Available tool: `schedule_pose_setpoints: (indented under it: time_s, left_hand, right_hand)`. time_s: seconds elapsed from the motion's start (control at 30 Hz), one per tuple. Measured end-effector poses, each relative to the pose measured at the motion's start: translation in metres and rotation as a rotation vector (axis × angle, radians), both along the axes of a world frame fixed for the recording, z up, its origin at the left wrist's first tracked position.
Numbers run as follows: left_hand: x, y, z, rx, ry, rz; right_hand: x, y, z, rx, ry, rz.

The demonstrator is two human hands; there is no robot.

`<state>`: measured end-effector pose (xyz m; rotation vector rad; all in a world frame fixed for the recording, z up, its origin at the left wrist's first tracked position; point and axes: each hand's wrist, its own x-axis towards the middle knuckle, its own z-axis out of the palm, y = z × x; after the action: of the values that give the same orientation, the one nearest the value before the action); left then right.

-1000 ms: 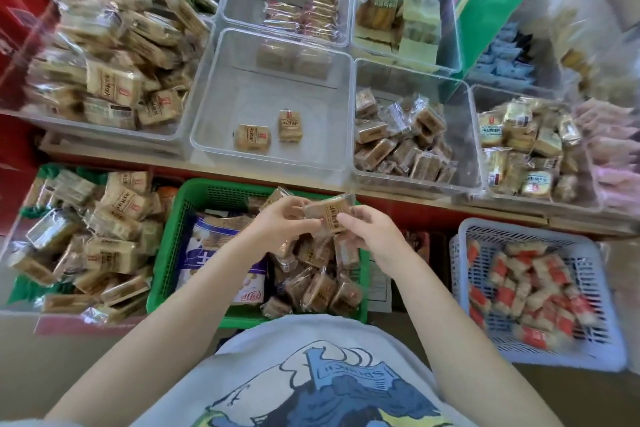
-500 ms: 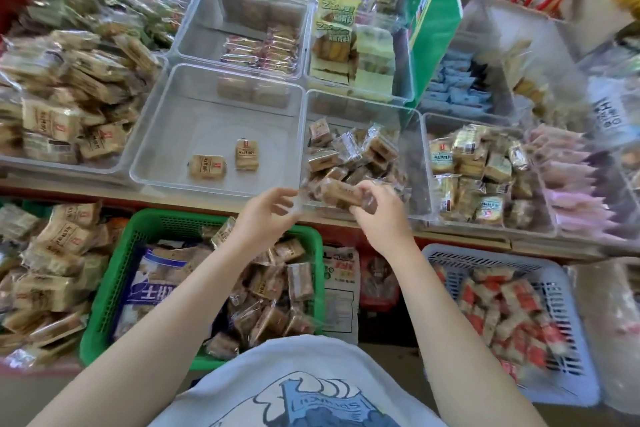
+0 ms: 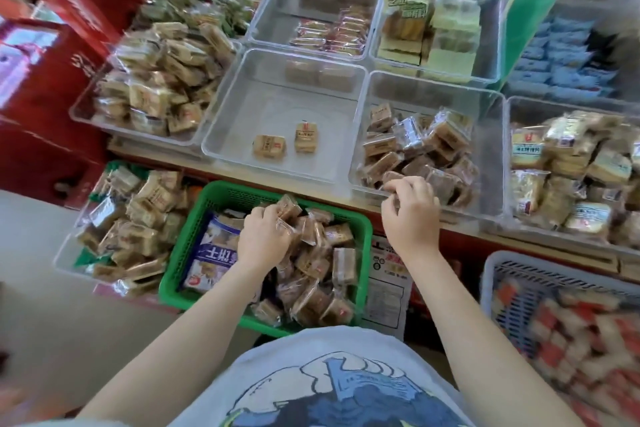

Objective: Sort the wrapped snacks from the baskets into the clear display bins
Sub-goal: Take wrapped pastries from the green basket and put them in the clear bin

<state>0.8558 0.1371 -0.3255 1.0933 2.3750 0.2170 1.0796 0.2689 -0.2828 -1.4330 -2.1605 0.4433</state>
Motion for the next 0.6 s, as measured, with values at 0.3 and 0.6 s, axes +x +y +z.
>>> schedule_pose_setpoints:
  time_s: [0.3,0.6]
  left_hand:
    - [-0.032,-0.003,-0.039,-0.252,0.006,-0.338]
    - [-0.032,0.010,0.005,0.273,-0.098,-0.398]
  right_hand:
    - [-0.044,-0.078,-0.047,-0.508,-0.144,0.214]
    - [-0.075,-0.075,-0.006,-0.604,-0.010,0.085]
